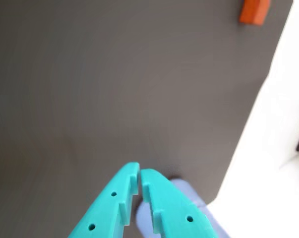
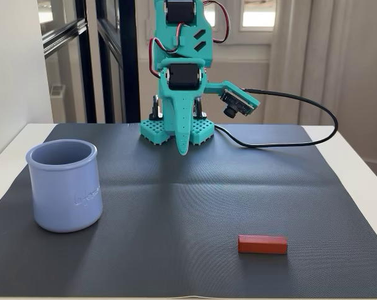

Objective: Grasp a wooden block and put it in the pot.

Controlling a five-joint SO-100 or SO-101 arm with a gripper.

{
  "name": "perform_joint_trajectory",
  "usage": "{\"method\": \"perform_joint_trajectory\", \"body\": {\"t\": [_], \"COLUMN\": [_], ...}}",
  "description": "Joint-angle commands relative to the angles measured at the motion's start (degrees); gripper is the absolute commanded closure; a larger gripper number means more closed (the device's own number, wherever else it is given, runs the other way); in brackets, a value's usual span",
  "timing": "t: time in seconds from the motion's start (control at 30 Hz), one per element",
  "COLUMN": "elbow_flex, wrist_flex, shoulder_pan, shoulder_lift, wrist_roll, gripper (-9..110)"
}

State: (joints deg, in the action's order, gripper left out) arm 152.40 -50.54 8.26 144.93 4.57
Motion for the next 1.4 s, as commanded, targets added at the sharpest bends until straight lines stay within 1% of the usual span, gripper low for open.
{"method": "perform_joint_trajectory", "body": {"t": [0.0,0.23,0.43,0.93,1.0,1.2,1.37], "elbow_flex": [-8.17,-22.41,-33.49,-55.90,-58.27,-61.61,-64.86], "wrist_flex": [0.35,0.35,0.26,0.26,0.26,0.26,0.26], "shoulder_pan": [3.96,10.90,12.30,11.69,11.69,12.04,11.78], "shoulder_lift": [-6.59,-22.41,-37.00,-61.00,-63.90,-68.20,-71.19], "wrist_roll": [3.34,11.95,17.40,17.84,17.84,17.84,17.93], "gripper": [101,101,101,101,99,83,81]}}
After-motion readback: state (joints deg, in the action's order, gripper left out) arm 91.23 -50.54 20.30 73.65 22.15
